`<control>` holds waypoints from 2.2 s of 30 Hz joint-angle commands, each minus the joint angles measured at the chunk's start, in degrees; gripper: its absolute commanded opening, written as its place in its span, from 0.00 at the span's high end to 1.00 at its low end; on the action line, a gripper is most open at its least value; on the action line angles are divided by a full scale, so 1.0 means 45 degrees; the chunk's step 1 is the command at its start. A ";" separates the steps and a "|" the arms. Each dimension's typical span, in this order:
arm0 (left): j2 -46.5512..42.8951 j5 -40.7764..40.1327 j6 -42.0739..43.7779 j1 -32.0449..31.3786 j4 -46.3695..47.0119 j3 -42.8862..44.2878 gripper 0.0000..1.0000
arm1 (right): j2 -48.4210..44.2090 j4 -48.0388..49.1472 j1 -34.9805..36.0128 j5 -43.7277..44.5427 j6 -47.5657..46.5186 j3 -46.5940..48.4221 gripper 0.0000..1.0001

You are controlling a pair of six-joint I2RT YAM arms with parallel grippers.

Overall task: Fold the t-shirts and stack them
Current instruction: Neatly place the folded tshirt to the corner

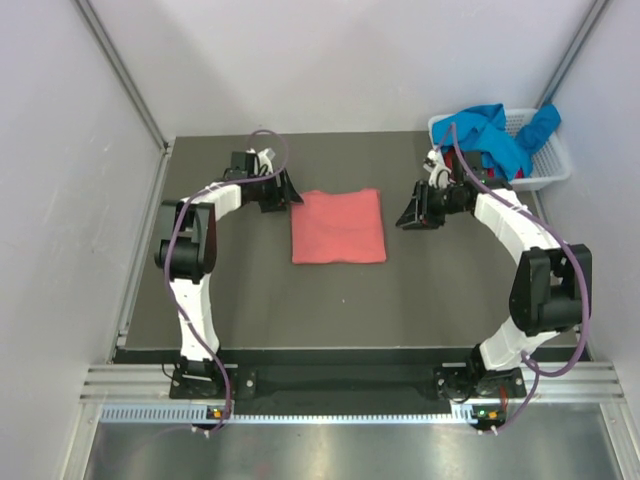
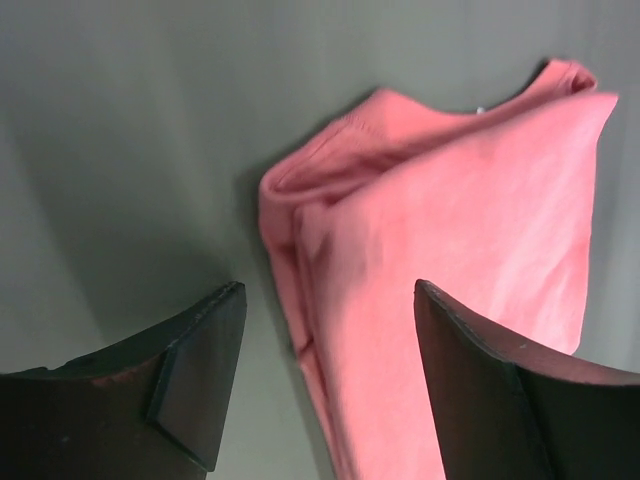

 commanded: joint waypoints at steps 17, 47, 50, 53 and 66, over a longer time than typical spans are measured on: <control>0.1644 -0.2269 -0.1201 -0.1437 -0.0620 0.0266 1.00 | -0.1225 0.0352 0.0076 -0.0423 -0.0418 -0.0371 0.69; 0.4339 -1.2094 0.9754 0.1473 -0.1037 0.8646 1.00 | -0.2613 -0.1914 0.0661 0.0553 -0.0476 -0.2892 0.72; 0.4320 -1.2816 1.0227 0.2193 -0.0119 0.8781 1.00 | -0.2399 -0.1933 0.0642 0.0553 -0.0437 -0.2911 0.73; 0.4418 -1.3225 1.0419 0.2585 0.0331 0.8997 1.00 | -0.2067 -0.1953 0.0661 0.0553 -0.0457 -0.2834 0.73; 0.5433 -1.2370 1.1300 0.3075 0.2792 0.9876 1.00 | -0.0875 -0.2402 0.0642 0.0553 -0.0788 -0.1857 0.74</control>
